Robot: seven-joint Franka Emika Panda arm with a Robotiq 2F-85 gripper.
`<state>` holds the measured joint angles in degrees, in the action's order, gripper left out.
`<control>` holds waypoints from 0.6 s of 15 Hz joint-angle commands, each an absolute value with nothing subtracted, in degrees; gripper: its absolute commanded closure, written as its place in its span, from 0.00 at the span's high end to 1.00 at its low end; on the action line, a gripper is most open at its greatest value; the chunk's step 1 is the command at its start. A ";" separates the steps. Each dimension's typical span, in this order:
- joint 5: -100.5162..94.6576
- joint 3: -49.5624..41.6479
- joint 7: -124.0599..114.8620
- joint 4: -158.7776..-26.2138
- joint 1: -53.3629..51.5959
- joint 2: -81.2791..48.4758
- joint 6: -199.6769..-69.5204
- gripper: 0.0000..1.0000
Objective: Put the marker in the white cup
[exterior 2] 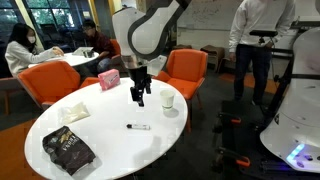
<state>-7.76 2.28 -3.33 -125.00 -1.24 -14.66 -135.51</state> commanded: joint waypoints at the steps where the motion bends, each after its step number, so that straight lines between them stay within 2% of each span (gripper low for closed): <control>1: -7.45 1.73 -0.17 -124.25 -0.98 -16.98 -140.48 1.00; 7: -7.44 0.77 4.74 -118.21 0.30 -28.82 -150.64 1.00; 9: -6.98 1.53 7.39 -115.07 1.33 -32.91 -151.94 0.95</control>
<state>-7.75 0.72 3.65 -119.47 0.30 -28.41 -150.68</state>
